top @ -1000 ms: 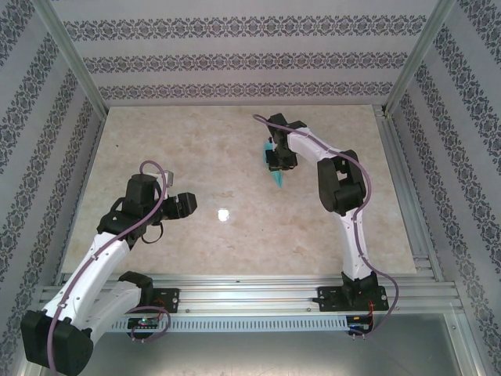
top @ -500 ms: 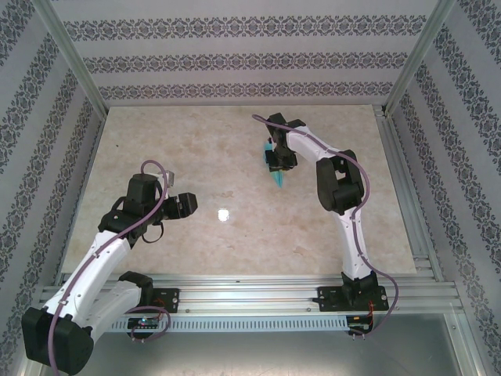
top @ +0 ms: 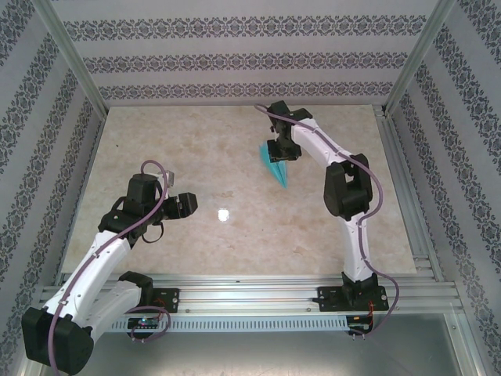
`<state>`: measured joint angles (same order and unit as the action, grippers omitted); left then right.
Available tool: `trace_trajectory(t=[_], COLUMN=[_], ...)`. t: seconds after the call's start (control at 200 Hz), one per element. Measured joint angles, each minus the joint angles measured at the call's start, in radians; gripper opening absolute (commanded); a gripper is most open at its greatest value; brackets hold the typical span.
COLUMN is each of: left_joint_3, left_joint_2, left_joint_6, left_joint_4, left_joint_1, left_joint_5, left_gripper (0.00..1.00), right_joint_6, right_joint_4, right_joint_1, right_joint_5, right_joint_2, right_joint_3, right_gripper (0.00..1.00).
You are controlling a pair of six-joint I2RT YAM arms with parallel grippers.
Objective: Fold a paper plane with a square sheet of paper (fold left side to right side)
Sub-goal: Place the paper plane at the center of the table, then reset both arms
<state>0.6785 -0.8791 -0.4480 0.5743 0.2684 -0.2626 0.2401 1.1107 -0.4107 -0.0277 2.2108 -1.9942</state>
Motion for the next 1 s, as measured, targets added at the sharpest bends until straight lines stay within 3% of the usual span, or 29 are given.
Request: trace_trajectory(t=[0.175, 0.38, 0.46, 0.639, 0.859, 0.999], left_joint_3=[-0.003, -0.035, -0.038, -0.039, -0.095, -0.194], left_joint_2=[0.000, 0.000, 0.000, 0.000, -0.011, -0.050], left_joint_6=[-0.002, -0.034, -0.055, -0.064, 0.024, 0.096], left_joint_4=[-0.006, -0.053, -0.085, -0.158, -0.331, -0.484], left_joint_1=[0.000, 0.000, -0.001, -0.012, -0.032, -0.045], left_joint_5=[0.021, 0.117, 0.175, 0.351, 0.574, 0.688], left_gripper=[0.85, 0.95, 1.00, 1.00, 1.00, 1.00], right_joint_6=[0.001, 0.010, 0.014, 0.027, -0.002, -0.034], right_joint_4=[-0.024, -0.148, -0.210, -0.377, -0.653, -0.880], right_joint_1=[-0.022, -0.033, -0.025, 0.082, 0.309, 0.362], right_joint_5=[-0.030, -0.071, -0.098, -0.147, -0.147, -0.153], right_joint_2=[-0.183, -0.611, -0.789, -1.104, -1.266, -1.236], right_joint_3=[0.116, 0.457, 0.608, 0.958, 1.304, 1.461], right_gripper=[0.39, 0.52, 0.62, 0.98, 0.98, 0.98])
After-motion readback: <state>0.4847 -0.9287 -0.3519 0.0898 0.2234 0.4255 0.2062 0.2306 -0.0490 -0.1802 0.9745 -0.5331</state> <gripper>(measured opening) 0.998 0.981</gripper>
